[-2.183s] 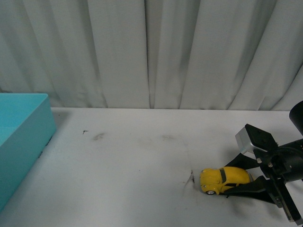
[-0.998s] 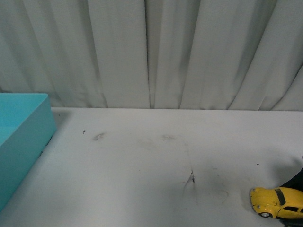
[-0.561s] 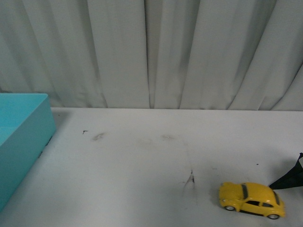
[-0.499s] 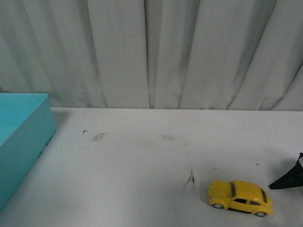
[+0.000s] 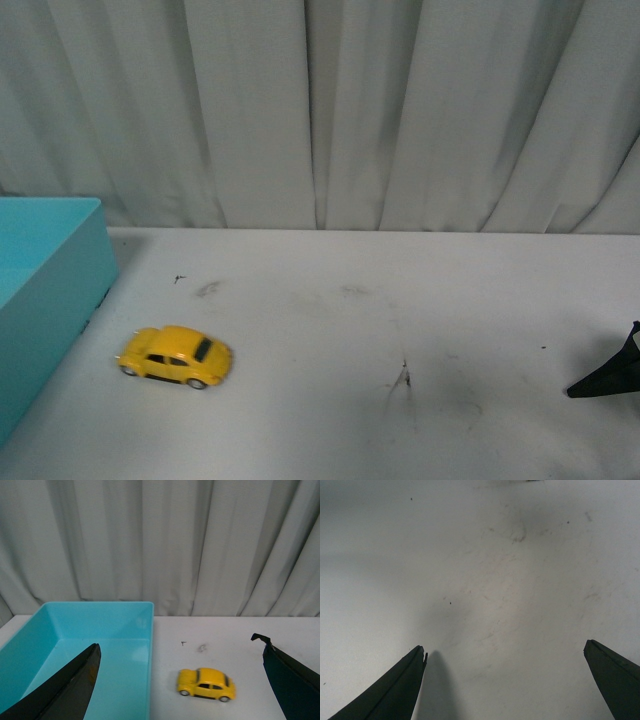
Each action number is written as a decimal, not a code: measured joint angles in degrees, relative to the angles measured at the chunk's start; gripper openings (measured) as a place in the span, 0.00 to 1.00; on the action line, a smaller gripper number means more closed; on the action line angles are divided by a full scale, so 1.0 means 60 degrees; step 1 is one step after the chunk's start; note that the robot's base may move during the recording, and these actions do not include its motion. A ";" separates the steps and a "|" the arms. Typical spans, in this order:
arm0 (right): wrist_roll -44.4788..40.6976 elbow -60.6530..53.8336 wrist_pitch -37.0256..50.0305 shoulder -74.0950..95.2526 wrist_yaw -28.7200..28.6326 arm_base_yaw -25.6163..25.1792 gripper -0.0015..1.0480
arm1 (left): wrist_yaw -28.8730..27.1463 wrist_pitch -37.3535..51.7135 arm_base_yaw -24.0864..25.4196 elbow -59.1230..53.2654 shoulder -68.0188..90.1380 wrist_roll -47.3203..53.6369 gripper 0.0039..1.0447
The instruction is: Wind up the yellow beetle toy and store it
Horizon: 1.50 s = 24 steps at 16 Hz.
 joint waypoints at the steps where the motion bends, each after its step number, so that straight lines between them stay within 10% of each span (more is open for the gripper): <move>1: 0.0007 -0.0069 0.0036 -0.0084 -0.0259 0.0044 0.94 | 0.0000 -0.0004 0.0000 0.0000 0.0000 0.0000 0.94; 6: 0.1530 -0.0576 0.1880 -0.1523 -0.2455 0.0426 0.94 | 0.0000 0.0000 0.0000 0.0000 0.0000 0.0000 0.94; 13: 1.0856 -0.2929 1.2142 -0.3053 -0.3858 0.0732 0.93 | 0.0000 -0.0004 0.0000 0.0000 0.0000 0.0000 0.94; 15: 1.4189 -0.5315 1.6272 -0.3789 0.2812 0.1672 0.70 | 0.0004 0.0000 0.0000 0.0000 0.0000 0.0000 0.94; 18: 1.6036 -0.7100 1.7373 -0.5799 0.7912 0.1821 0.37 | 0.0000 0.0000 0.0000 0.0000 0.0000 0.0000 0.94; 21: 1.6356 -0.8484 1.7070 -0.7082 0.8455 0.2025 0.04 | 0.0000 -0.0004 0.0000 0.0000 0.0000 0.0000 0.94; 24: 1.6407 -0.9184 1.5690 -0.9041 0.8918 0.2572 0.02 | 0.0000 0.0000 0.0000 0.0000 0.0000 0.0000 0.94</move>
